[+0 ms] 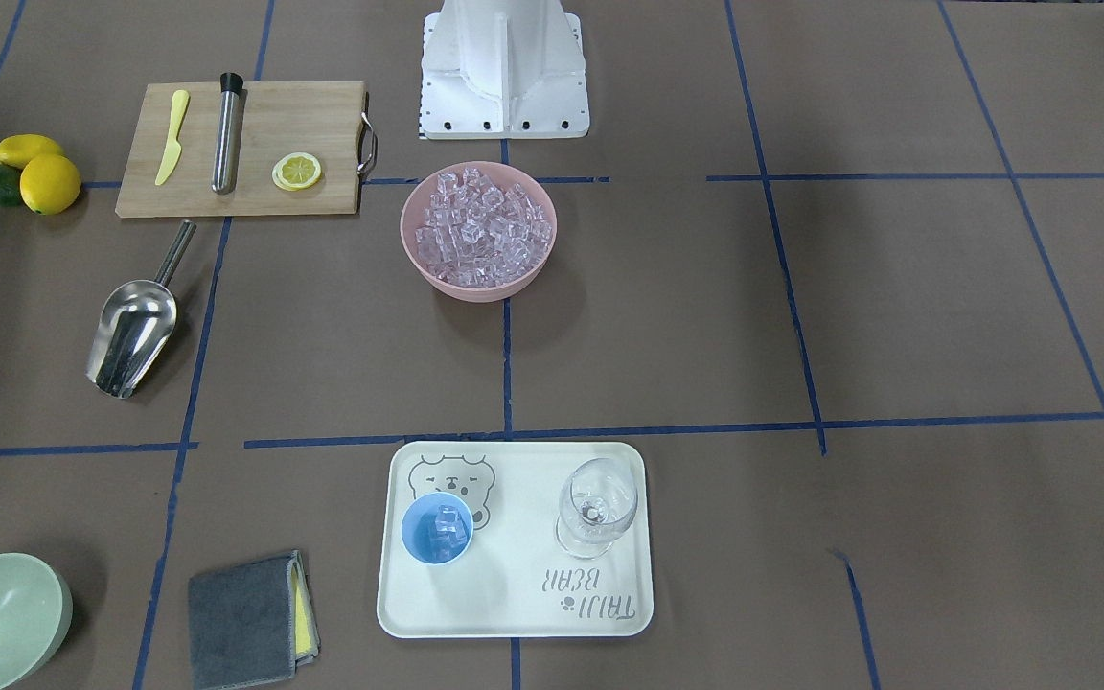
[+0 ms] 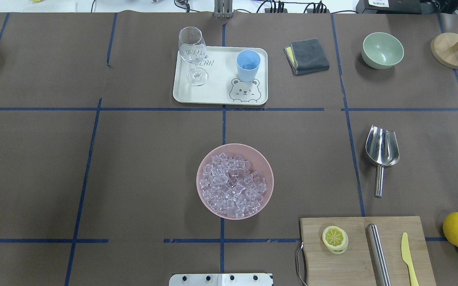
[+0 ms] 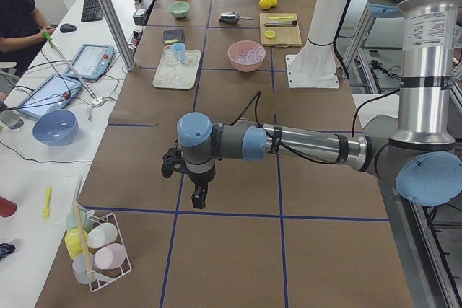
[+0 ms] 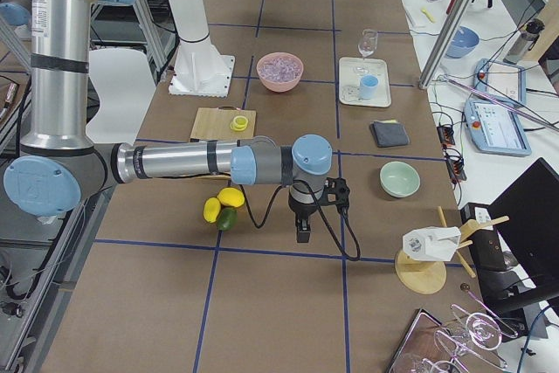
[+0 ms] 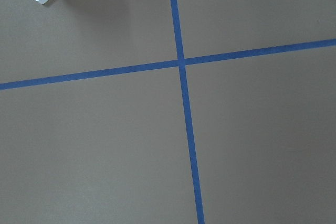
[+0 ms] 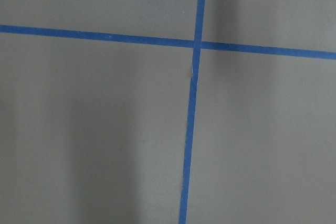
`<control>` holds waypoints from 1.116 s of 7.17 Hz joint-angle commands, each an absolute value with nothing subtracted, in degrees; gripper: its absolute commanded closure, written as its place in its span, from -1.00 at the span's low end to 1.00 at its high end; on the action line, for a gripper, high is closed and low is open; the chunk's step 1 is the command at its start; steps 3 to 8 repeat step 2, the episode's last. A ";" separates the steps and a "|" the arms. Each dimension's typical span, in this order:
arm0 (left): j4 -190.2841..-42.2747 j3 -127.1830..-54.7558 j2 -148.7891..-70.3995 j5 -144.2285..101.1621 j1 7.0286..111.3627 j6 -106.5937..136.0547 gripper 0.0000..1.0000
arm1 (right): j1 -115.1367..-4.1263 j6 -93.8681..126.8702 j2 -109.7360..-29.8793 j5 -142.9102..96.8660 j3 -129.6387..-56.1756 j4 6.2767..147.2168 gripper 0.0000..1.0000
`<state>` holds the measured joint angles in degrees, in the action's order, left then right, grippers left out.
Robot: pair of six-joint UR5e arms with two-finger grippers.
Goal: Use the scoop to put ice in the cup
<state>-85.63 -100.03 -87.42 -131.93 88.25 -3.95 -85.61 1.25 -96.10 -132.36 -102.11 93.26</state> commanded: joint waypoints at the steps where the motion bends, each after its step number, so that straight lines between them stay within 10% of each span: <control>1: -85.61 -99.93 -87.63 -131.92 88.24 -4.04 -1.00 | -85.61 1.14 -95.98 -132.45 -102.04 93.25 -1.00; 8: -85.43 -100.02 -87.71 -132.01 88.24 -4.04 -1.00 | -85.61 1.23 -95.98 -132.54 -102.04 93.25 -1.00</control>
